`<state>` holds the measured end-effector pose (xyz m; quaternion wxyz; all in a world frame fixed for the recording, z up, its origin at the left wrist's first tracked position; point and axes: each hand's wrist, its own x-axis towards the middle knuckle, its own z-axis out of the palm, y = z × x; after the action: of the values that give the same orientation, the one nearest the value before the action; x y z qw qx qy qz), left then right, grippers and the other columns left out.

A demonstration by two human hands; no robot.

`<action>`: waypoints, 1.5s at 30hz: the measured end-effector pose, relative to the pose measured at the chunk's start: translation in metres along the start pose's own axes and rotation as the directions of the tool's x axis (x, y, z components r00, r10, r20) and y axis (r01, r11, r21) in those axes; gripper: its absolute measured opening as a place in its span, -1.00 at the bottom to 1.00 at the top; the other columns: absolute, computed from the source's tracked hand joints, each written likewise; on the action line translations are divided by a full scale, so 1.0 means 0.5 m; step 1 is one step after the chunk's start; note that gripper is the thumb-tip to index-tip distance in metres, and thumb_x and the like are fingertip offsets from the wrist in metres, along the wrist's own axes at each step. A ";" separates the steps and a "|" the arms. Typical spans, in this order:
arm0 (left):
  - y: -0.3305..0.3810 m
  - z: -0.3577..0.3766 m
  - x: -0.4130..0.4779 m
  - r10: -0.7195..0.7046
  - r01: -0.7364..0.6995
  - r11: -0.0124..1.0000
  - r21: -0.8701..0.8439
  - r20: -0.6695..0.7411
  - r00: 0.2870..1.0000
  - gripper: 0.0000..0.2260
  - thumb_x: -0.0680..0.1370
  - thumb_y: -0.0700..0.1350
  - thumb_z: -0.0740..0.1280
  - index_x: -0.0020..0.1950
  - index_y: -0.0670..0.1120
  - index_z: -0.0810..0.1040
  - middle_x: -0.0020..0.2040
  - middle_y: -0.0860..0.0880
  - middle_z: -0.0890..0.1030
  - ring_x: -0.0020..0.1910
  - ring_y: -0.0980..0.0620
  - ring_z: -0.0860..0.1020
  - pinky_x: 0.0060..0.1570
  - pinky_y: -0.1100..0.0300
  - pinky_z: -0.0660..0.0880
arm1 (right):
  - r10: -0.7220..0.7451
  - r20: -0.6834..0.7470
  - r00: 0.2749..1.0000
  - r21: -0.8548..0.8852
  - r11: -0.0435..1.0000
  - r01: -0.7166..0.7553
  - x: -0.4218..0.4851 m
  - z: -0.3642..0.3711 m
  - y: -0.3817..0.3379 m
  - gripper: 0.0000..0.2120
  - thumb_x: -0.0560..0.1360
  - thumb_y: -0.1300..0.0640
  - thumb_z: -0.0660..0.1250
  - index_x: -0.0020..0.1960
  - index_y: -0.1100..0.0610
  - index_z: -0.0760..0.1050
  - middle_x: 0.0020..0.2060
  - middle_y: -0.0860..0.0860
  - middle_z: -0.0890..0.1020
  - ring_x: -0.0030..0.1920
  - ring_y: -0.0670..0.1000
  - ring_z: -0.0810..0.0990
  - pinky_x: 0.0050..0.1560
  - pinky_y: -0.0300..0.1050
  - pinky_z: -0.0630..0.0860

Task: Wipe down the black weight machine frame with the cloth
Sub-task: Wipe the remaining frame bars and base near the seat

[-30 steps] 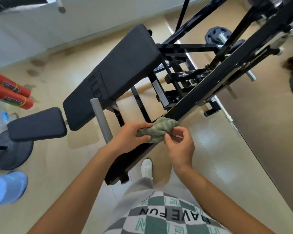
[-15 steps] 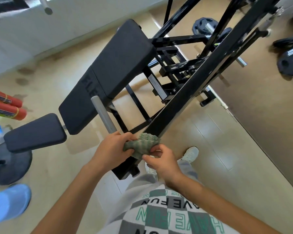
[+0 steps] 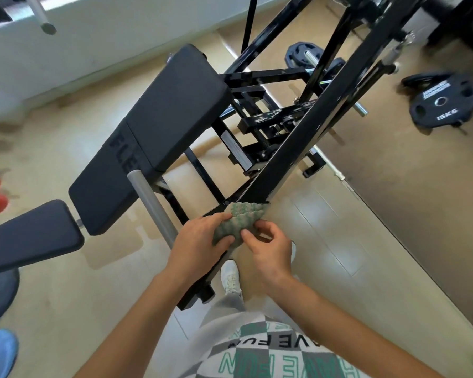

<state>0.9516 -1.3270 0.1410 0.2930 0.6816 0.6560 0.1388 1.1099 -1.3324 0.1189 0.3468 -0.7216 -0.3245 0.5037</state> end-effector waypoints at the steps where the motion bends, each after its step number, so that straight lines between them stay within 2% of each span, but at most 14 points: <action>1: 0.006 0.005 0.011 -0.001 0.001 1.000 -0.017 -0.009 1.000 -0.58 0.55 0.05 0.44 0.40 0.06 0.52 0.13 0.02 0.66 0.07 0.01 0.57 0.08 0.12 0.47 | -0.019 -0.017 1.000 -0.018 1.000 0.019 0.008 -0.005 -0.006 -0.77 0.44 0.14 0.56 0.04 -0.01 0.59 -0.09 -0.19 0.66 -0.04 -0.20 0.62 -0.12 -0.45 0.49; 4: 0.020 0.017 0.042 0.006 -0.006 0.999 -0.035 -0.020 1.000 -0.56 0.56 0.07 0.43 0.43 0.06 0.51 0.16 0.01 0.65 0.10 0.00 0.55 0.08 0.11 0.44 | -0.035 -0.041 0.999 -0.045 0.998 0.033 0.033 -0.014 -0.023 -0.73 0.46 0.13 0.54 0.13 0.00 0.61 -0.05 -0.15 0.67 0.02 -0.14 0.62 -0.02 -0.32 0.53; 7: 0.047 0.023 0.071 -0.002 -0.001 0.999 -0.053 -0.059 0.998 -0.53 0.53 0.06 0.46 0.43 0.05 0.53 0.12 -0.04 0.66 0.09 -0.04 0.57 0.05 0.12 0.40 | -0.060 -0.034 0.998 -0.004 0.998 0.060 0.066 -0.030 -0.047 -0.59 0.48 0.19 0.52 0.30 0.06 0.57 -0.04 -0.09 0.68 -0.02 -0.15 0.65 0.06 -0.22 0.62; 11: 0.077 0.029 0.113 -0.001 -0.001 0.999 -0.054 -0.044 0.999 -0.49 0.55 0.09 0.44 0.49 0.07 0.47 0.14 -0.05 0.65 0.11 -0.06 0.57 0.04 0.16 0.38 | -0.109 -0.064 0.992 0.087 0.990 0.114 0.109 -0.051 -0.082 -0.49 0.49 0.23 0.51 0.40 0.10 0.48 -0.03 -0.06 0.67 -0.05 -0.22 0.64 -0.08 -0.42 0.56; 14: 0.097 0.031 0.148 0.016 -0.016 0.999 -0.038 -0.009 1.000 -0.48 0.58 0.10 0.41 0.53 0.08 0.43 0.15 -0.05 0.64 0.14 -0.06 0.54 0.04 0.14 0.40 | -0.157 -0.088 0.984 0.140 0.976 0.169 0.130 -0.066 -0.097 -0.45 0.49 0.26 0.50 0.43 0.08 0.45 0.09 0.00 0.66 0.04 -0.18 0.64 -0.07 -0.44 0.55; 20: 0.145 0.036 0.236 0.058 -0.058 0.998 0.005 -0.002 0.998 -0.52 0.59 0.07 0.39 0.51 0.06 0.45 0.16 0.00 0.66 0.15 -0.05 0.54 0.07 0.08 0.47 | -0.244 -0.026 0.969 0.134 0.960 0.245 0.183 -0.088 -0.109 -0.45 0.50 0.27 0.49 0.44 0.07 0.46 0.27 0.00 0.60 0.23 -0.08 0.61 0.19 -0.17 0.61; 26: 0.209 0.042 0.325 0.071 -0.071 0.996 0.061 0.008 0.997 -0.53 0.61 0.00 0.38 0.52 0.03 0.44 0.15 -0.02 0.67 0.14 -0.06 0.55 0.08 0.06 0.49 | -0.210 -0.003 0.978 0.128 0.970 0.208 0.270 -0.128 -0.152 -0.40 0.51 0.27 0.48 0.50 0.10 0.40 0.28 0.04 0.60 0.27 -0.03 0.59 0.28 -0.06 0.57; 28: 0.231 0.048 0.355 0.060 -0.060 0.995 0.081 -0.003 0.998 -0.53 0.60 0.00 0.39 0.52 0.05 0.44 0.18 -0.01 0.67 0.16 -0.06 0.56 0.09 0.06 0.50 | -0.203 -0.007 0.979 0.111 0.973 0.203 0.304 -0.145 -0.168 -0.38 0.49 0.29 0.49 0.49 0.10 0.41 0.28 0.04 0.61 0.26 -0.04 0.59 0.27 -0.11 0.57; 31: 0.275 0.054 0.403 0.053 -0.051 0.993 0.106 -0.019 0.998 -0.54 0.61 -0.01 0.39 0.51 0.04 0.45 0.26 0.03 0.65 0.22 -0.07 0.57 0.16 0.02 0.53 | -0.192 0.029 0.981 0.095 0.977 0.189 0.360 -0.178 -0.198 -0.39 0.49 0.32 0.48 0.49 0.13 0.40 0.30 0.04 0.58 0.24 -0.10 0.53 0.13 -0.47 0.48; 36: 0.342 0.072 0.494 -0.030 0.036 0.989 0.142 -0.039 0.999 -0.53 0.62 0.03 0.35 0.53 0.09 0.42 0.12 0.03 0.68 0.10 -0.07 0.60 0.04 -0.04 0.57 | -0.202 0.079 0.976 0.072 0.978 0.197 0.456 -0.240 -0.254 -0.40 0.50 0.34 0.45 0.50 0.17 0.40 0.34 0.05 0.56 0.24 -0.12 0.53 0.03 -0.59 0.41; 38: 0.378 0.081 0.535 -0.043 0.053 0.985 0.167 -0.063 0.997 -0.56 0.63 0.02 0.34 0.52 0.08 0.42 0.12 0.03 0.68 0.08 -0.07 0.60 0.03 -0.05 0.57 | -0.200 0.094 0.975 0.073 0.978 0.193 0.501 -0.267 -0.279 -0.41 0.50 0.34 0.45 0.50 0.17 0.40 0.31 0.04 0.57 0.21 -0.15 0.53 0.04 -0.59 0.41; 42: 0.443 0.093 0.611 -0.049 0.073 0.972 0.222 -0.113 0.992 -0.60 0.64 0.04 0.31 0.49 0.09 0.45 0.08 0.02 0.67 0.07 -0.09 0.59 0.03 -0.05 0.56 | -0.218 0.099 0.971 0.065 0.975 0.212 0.574 -0.306 -0.323 -0.40 0.50 0.29 0.46 0.50 0.14 0.40 0.32 0.02 0.58 0.23 -0.14 0.52 0.26 -0.37 0.41; 45: 0.489 0.100 0.670 -0.057 0.086 0.965 0.249 -0.123 0.991 -0.61 0.64 0.06 0.29 0.47 0.10 0.45 0.06 0.00 0.67 0.09 -0.09 0.59 0.01 -0.03 0.56 | -0.219 0.114 0.969 0.062 0.975 0.213 0.631 -0.331 -0.351 -0.41 0.53 0.26 0.44 0.52 0.16 0.37 0.38 0.05 0.54 0.35 -0.05 0.50 0.24 -0.44 0.33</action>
<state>1.2126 -1.0034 0.1782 0.1701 0.6802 0.7083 0.0820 1.3356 -1.0067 0.1472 0.3972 -0.6418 -0.4090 0.5130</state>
